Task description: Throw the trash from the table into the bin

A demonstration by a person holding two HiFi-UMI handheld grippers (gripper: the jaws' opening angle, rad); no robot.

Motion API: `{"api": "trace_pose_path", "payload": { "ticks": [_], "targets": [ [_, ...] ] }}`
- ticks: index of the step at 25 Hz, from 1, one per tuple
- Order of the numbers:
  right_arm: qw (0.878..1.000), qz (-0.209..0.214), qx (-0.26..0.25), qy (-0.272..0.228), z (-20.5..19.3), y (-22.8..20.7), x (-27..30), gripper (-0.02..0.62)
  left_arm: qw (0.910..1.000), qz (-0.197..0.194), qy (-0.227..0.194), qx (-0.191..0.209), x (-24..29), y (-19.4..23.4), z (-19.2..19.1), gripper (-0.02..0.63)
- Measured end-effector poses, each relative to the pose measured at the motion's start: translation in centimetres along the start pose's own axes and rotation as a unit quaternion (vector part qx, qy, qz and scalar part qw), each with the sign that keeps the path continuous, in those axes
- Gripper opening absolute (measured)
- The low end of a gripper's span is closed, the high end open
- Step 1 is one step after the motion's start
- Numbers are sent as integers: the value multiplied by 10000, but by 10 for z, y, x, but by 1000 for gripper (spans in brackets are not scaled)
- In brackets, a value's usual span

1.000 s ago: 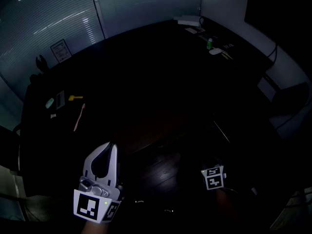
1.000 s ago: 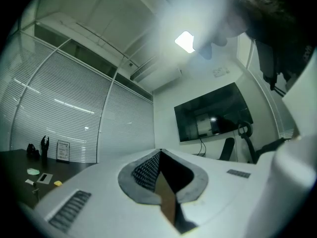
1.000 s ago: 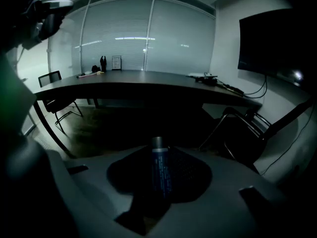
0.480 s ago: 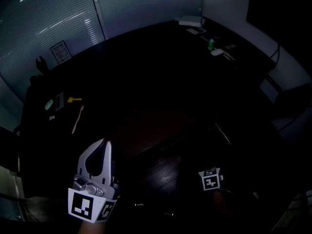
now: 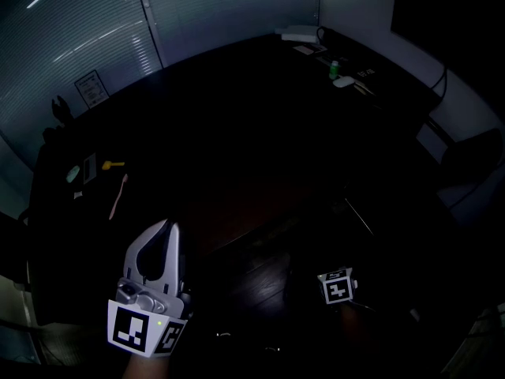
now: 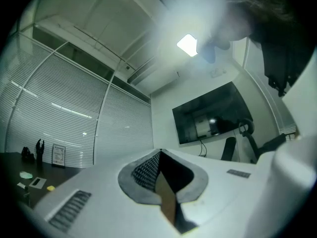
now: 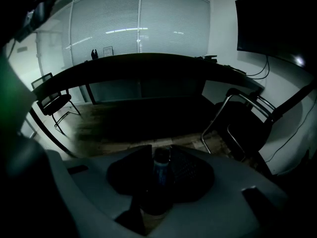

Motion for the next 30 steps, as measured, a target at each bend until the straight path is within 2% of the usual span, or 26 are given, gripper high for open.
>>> {"api": "trace_pose_path", "payload": {
  "ticks": [9, 18, 26, 27, 29, 30],
  "targets": [
    [9999, -33, 167, -4, -8, -10, 0, 125, 10000, -68, 52, -34, 0, -11, -6, 0],
    [9976, -167, 217, -630, 18, -12, -23, 120, 9999, -108, 24, 32, -1, -16, 0, 0],
    [9960, -264, 208, -832, 23, -14, -35, 97, 9998, -180, -53, -13, -3, -20, 6, 0],
    [9955, -287, 197, -886, 25, -15, -38, 89, 9998, -182, -56, 9, -3, -20, 8, 0],
    [9938, -363, 161, -1034, 29, -16, -44, 19, 9999, -157, -39, 34, -5, -20, 9, 0],
    [9929, -389, 162, -1111, 31, -16, -47, 8, 9999, -139, -31, 34, -6, -19, 9, 0]
  ]
}}
Point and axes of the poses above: the fingertips, and each gripper's own axes: x forward along the fingers, y to its left, z out of its top, the point moved 4 cm from there along -x, backward along the fingers, and after that the axes turned 3 degrees about x, right-handed, at the moved point
